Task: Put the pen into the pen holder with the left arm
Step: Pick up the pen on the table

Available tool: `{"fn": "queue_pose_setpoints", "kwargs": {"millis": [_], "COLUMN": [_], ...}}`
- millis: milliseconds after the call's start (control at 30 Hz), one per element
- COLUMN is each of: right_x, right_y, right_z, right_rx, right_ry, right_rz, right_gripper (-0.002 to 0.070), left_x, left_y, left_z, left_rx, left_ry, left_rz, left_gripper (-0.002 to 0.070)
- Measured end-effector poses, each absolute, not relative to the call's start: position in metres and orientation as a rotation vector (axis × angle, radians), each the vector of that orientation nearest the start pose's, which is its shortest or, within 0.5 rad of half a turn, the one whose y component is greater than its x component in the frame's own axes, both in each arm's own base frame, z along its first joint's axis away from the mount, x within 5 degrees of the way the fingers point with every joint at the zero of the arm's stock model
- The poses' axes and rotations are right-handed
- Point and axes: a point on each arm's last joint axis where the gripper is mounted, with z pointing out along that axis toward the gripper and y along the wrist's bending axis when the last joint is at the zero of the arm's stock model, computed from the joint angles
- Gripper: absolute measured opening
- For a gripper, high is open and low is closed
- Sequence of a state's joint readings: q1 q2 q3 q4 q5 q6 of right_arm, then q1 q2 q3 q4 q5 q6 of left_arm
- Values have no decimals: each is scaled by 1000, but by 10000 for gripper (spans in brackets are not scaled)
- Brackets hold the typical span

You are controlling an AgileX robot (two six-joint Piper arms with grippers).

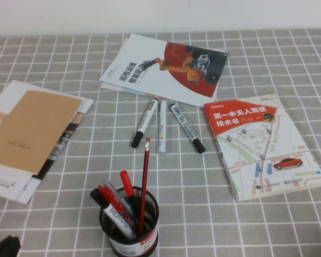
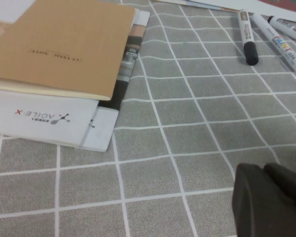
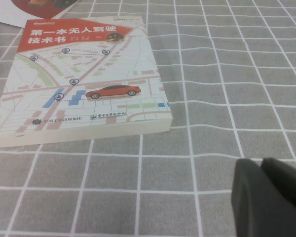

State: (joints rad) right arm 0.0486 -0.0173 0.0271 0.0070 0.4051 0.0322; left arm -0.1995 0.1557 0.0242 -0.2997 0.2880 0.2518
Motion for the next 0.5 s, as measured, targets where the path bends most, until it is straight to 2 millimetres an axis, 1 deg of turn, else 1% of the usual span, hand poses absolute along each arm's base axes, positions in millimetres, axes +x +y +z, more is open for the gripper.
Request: {"fn": "queue_pose_setpoints", "kwargs": {"millis": [500], "right_x": [51], "right_y": [3], "right_z": [169], "right_rx": [-11], "right_ry": [1899], "right_rz": [62], "right_gripper": [-15], "left_x": [61], "left_y": [-20], "left_z": [170], "left_rx": [227], "left_ry": [1931], "left_rz": [-225], "left_gripper": [-2]}}
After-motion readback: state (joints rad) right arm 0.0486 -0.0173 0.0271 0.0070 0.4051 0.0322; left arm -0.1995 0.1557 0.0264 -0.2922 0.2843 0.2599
